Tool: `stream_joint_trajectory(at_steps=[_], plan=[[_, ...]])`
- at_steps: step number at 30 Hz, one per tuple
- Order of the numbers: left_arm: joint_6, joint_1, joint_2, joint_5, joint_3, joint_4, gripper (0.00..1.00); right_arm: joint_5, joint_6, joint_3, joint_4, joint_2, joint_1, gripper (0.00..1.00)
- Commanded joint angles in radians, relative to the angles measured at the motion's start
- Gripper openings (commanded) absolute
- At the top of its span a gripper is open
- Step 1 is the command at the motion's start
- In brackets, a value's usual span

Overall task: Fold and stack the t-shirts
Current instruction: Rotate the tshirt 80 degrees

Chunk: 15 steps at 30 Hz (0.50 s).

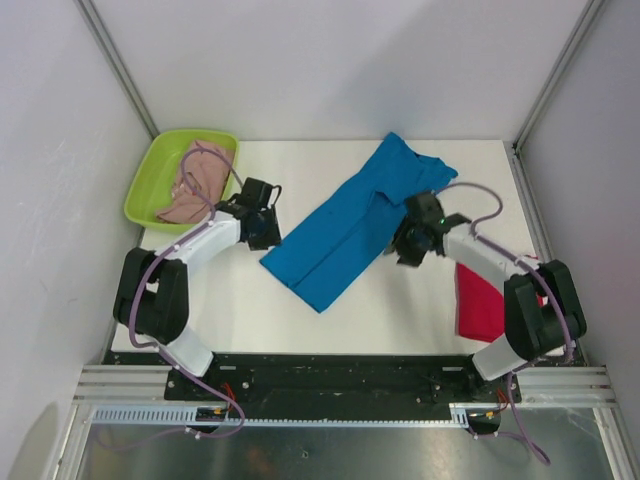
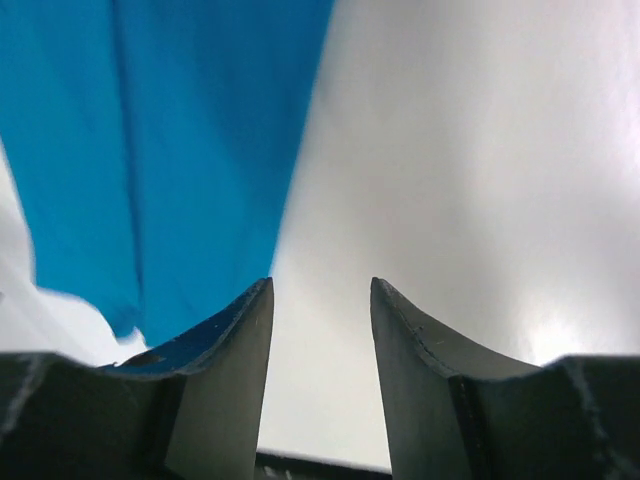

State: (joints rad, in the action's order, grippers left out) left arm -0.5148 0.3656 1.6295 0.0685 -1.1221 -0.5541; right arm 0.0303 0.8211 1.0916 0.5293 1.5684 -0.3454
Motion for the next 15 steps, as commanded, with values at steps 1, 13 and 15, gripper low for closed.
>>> stream_joint_trajectory(at_steps=[1, 13, 15], plan=[[0.013, -0.027, -0.008, -0.018, 0.011, 0.035, 0.41, -0.001, 0.272, -0.173, -0.115, -0.134, -0.186, 0.48], [0.022, -0.046, -0.085, -0.046, 0.094, 0.051, 0.41, -0.220, 0.692, -0.251, -0.294, -0.047, -0.601, 0.45], [0.029, -0.049, -0.095, -0.050, 0.104, 0.052, 0.41, -0.235, 0.736, -0.251, -0.332, -0.008, -0.627, 0.43]])
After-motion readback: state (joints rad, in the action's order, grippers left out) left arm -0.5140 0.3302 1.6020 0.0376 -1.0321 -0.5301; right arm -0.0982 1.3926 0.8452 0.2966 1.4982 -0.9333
